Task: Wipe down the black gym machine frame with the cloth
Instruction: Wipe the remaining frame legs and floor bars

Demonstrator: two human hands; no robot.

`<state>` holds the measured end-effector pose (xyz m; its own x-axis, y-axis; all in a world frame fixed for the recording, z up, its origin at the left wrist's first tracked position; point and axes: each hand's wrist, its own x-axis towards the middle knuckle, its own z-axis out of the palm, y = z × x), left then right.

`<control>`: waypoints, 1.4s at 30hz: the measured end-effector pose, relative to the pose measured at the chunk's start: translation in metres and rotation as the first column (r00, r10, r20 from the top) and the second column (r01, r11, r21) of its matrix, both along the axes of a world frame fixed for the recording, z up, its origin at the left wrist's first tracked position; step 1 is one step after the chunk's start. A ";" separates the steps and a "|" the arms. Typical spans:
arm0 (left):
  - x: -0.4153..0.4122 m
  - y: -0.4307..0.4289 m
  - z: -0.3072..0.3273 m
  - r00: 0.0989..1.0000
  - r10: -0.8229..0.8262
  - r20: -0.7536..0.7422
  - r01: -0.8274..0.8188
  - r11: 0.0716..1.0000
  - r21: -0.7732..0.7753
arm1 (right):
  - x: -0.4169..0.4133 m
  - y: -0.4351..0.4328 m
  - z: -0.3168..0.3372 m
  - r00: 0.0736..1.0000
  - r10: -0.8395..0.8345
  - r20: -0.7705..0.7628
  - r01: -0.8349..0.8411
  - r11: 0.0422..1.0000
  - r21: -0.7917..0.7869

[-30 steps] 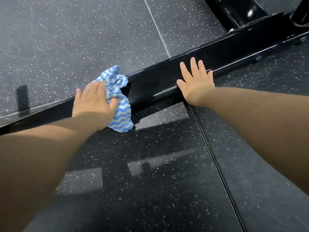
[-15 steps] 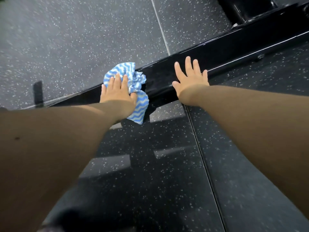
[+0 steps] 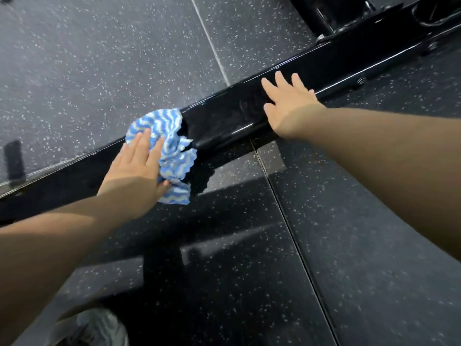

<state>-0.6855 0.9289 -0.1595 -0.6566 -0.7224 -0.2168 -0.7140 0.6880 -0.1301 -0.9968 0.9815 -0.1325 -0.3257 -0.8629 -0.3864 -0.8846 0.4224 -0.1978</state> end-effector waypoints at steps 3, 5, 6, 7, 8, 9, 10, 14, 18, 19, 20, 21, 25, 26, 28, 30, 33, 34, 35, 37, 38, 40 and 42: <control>-0.041 -0.003 0.000 0.995 0.057 0.083 -0.057 0.998 -0.013 | -0.014 0.002 -0.006 0.999 -0.031 -0.009 0.031 0.999 0.026; -0.083 -0.003 -0.001 0.997 0.030 0.066 -0.028 0.999 -0.030 | -0.017 0.006 -0.012 1.000 -0.022 -0.014 0.022 1.000 -0.016; -0.106 -0.003 -0.001 0.999 0.005 0.041 -0.004 1.000 -0.020 | -0.017 0.009 -0.015 1.000 -0.021 -0.020 0.020 0.999 -0.048; -0.130 -0.002 -0.004 1.000 -0.030 0.010 0.030 1.000 -0.007 | -0.019 0.015 -0.019 0.999 -0.035 -0.033 0.032 0.997 -0.077; -0.150 0.000 -0.004 0.999 -0.048 -0.011 0.048 0.999 -0.005 | -0.018 0.020 -0.023 0.997 -0.050 -0.053 0.044 0.993 -0.106; -0.165 0.000 -0.006 0.998 -0.059 -0.033 0.059 0.998 -0.003 | -0.017 0.025 -0.028 0.994 -0.076 -0.077 0.065 0.988 -0.138; -0.175 0.000 -0.008 0.996 -0.069 -0.049 0.069 0.998 -0.004 | -0.018 0.029 -0.032 0.989 -0.123 -0.087 0.107 0.979 -0.173; -0.116 0.002 -0.011 0.995 -0.068 -0.075 0.067 0.998 -0.021 | -0.025 0.039 -0.035 0.953 -0.301 -0.046 0.283 0.931 -0.233; -0.051 0.003 -0.009 0.998 -0.056 -0.036 0.053 0.996 -0.071 | -0.037 0.045 -0.033 0.969 -0.240 -0.052 0.230 0.962 -0.147; -0.059 0.002 -0.007 1.000 -0.029 0.001 0.029 0.998 -0.059 | -0.036 0.045 -0.033 0.965 -0.257 -0.045 0.247 0.957 -0.151; -0.077 0.002 -0.004 0.999 -0.006 0.042 0.008 0.999 -0.044 | -0.033 0.043 -0.034 0.961 -0.275 -0.036 0.265 0.950 -0.163; -0.100 0.003 -0.001 0.998 0.010 0.069 -0.006 0.999 -0.054 | -0.031 0.042 -0.035 0.959 -0.282 -0.029 0.273 0.946 -0.175; -0.205 0.006 -0.011 0.996 -0.084 0.000 0.084 0.990 -0.117 | -0.038 0.044 -0.041 0.967 -0.247 -0.068 0.227 0.948 -0.223; -0.223 0.007 -0.014 0.996 -0.092 -0.022 0.089 0.989 -0.117 | -0.042 0.047 -0.043 0.967 -0.242 -0.078 0.217 0.946 -0.242; -0.236 0.009 -0.014 0.994 -0.104 -0.033 0.101 0.990 -0.100 | -0.048 0.050 -0.045 0.966 -0.248 -0.069 0.220 0.935 -0.280; -0.212 0.004 -0.011 0.987 -0.155 -0.052 0.150 0.985 -0.087 | -0.048 0.051 -0.042 0.957 -0.281 -0.067 0.247 0.917 -0.314; -0.129 -0.009 -0.002 0.990 -0.111 -0.083 0.105 0.992 -0.067 | -0.037 0.043 -0.027 0.937 -0.335 -0.104 0.276 0.886 -0.372; -0.101 -0.012 0.001 0.996 -0.035 -0.079 0.031 0.998 -0.053 | -0.031 0.040 -0.023 0.939 -0.329 -0.099 0.269 0.883 -0.385; -0.072 -0.016 0.005 0.997 0.051 -0.058 -0.053 0.998 -0.038 | -0.019 0.031 -0.018 0.952 -0.293 -0.085 0.238 0.888 -0.394; -0.019 -0.022 0.009 0.981 0.192 0.005 -0.192 0.981 -0.007 | 0.013 0.010 -0.018 0.981 -0.191 -0.032 0.166 0.915 -0.368; 0.000 -0.026 0.009 0.971 0.240 0.017 -0.240 0.971 -0.001 | 0.025 0.002 -0.018 0.985 -0.172 -0.008 0.160 0.930 -0.331; 0.044 -0.033 0.017 0.928 0.371 0.017 -0.371 0.929 -0.002 | 0.053 -0.013 -0.021 0.982 -0.183 0.045 0.188 0.950 -0.251; 0.072 -0.043 0.020 0.862 0.503 0.055 -0.503 0.864 -0.019 | 0.063 -0.018 -0.021 0.988 -0.152 0.032 0.155 0.962 -0.223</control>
<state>-0.6133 0.8857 -0.1392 -0.1907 -0.9521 -0.2390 -0.9543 0.2368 -0.1821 -0.9342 0.9632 -0.1538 -0.4570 -0.8678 -0.1948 -0.8087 0.4967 -0.3151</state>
